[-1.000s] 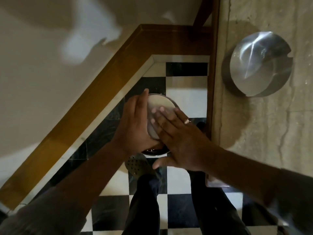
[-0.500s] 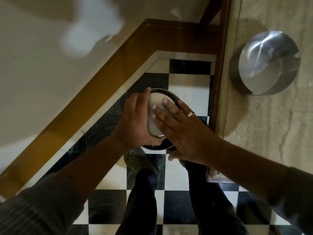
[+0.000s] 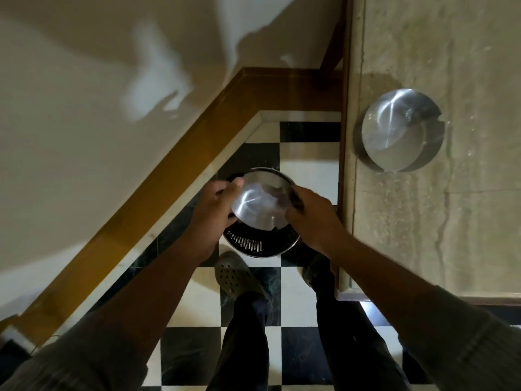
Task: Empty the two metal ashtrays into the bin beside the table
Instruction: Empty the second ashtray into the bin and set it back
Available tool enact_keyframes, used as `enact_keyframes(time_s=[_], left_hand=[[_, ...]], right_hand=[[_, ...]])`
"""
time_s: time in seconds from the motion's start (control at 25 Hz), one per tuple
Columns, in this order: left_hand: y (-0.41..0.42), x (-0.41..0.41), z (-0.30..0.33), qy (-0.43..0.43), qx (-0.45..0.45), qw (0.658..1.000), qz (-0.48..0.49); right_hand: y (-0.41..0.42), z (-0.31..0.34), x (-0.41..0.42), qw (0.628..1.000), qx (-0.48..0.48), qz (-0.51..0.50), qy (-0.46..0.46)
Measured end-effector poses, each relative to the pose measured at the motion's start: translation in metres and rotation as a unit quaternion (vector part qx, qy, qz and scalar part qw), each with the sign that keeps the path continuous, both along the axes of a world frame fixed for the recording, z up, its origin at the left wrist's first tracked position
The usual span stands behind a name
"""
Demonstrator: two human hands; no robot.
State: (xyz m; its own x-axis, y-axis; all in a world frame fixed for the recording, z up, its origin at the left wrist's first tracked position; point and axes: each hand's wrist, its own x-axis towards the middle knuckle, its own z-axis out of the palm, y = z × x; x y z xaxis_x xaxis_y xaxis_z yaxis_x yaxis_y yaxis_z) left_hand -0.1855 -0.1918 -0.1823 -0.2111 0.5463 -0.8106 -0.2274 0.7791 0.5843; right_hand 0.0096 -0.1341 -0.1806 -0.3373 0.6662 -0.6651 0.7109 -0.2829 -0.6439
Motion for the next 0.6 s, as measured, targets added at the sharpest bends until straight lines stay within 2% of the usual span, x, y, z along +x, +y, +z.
enact_keyframes(time_s=[0.12, 0.24, 0.36, 0.6], left_hand=[[-0.005, 0.008, 0.013, -0.037, -0.060, 0.996, 0.055], [-0.006, 0.020, 0.028, -0.061, -0.106, 0.989, 0.083], [0.002, 0.030, 0.051, -0.055, -0.099, 0.990, 0.089], [0.040, 0.045, 0.114, -0.045, -0.030, 0.994, 0.091]], right_hand=[[-0.007, -0.008, -0.003, 0.977, -0.144, -0.157, 0.012], [-0.009, -0.002, 0.000, 0.959, -0.191, -0.208, -0.003], [-0.003, 0.018, 0.004, 0.963, -0.160, -0.215, -0.014], [0.033, 0.077, 0.030, 0.975, -0.051, -0.213, 0.028]])
